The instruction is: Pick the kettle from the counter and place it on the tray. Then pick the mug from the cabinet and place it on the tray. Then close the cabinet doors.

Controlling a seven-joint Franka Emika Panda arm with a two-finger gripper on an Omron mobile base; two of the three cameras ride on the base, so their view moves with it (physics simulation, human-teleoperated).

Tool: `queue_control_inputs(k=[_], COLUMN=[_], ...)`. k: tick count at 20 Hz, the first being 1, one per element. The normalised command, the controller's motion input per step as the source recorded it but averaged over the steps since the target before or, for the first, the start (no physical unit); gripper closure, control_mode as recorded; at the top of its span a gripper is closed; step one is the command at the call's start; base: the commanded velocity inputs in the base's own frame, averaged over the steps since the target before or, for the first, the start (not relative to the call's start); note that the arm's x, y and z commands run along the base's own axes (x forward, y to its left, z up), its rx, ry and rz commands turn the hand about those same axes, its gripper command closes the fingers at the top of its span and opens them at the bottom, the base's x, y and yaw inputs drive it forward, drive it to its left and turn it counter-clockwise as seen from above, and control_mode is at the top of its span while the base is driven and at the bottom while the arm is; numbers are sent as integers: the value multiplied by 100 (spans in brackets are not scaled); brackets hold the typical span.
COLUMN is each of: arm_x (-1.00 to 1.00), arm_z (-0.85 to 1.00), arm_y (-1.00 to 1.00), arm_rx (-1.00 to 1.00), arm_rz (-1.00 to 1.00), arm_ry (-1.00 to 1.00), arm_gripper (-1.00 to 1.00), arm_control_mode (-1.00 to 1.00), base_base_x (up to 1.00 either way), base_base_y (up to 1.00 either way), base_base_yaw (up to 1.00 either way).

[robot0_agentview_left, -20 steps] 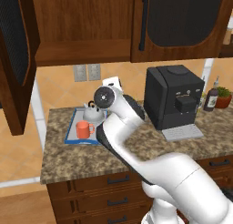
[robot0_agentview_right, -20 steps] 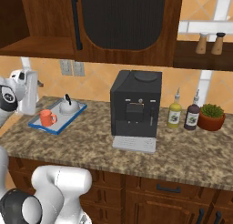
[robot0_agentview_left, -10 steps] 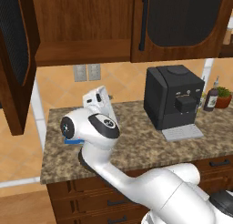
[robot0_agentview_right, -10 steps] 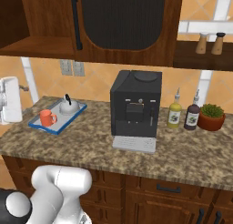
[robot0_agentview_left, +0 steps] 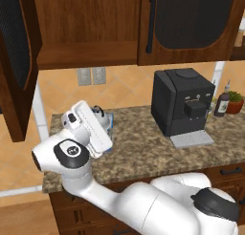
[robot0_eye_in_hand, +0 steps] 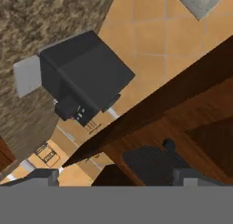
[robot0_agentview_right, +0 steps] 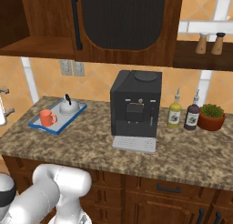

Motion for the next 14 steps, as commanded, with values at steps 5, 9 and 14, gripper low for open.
queue_control_inputs(k=[5, 9, 14], arm_x=[0, 0, 4], arm_z=[-8, 0, -1], arm_y=[74, 75, 69], arm_rx=[-44, -41, -41], arm_rz=[-23, -21, -16], arm_ry=[16, 24, 28], arm_gripper=[-100, -100, -100], arm_control_mode=[-100, -100, -100], base_base_x=[0, 0, 0], base_base_y=[0, 0, 0], base_base_yaw=[0, 0, 0])
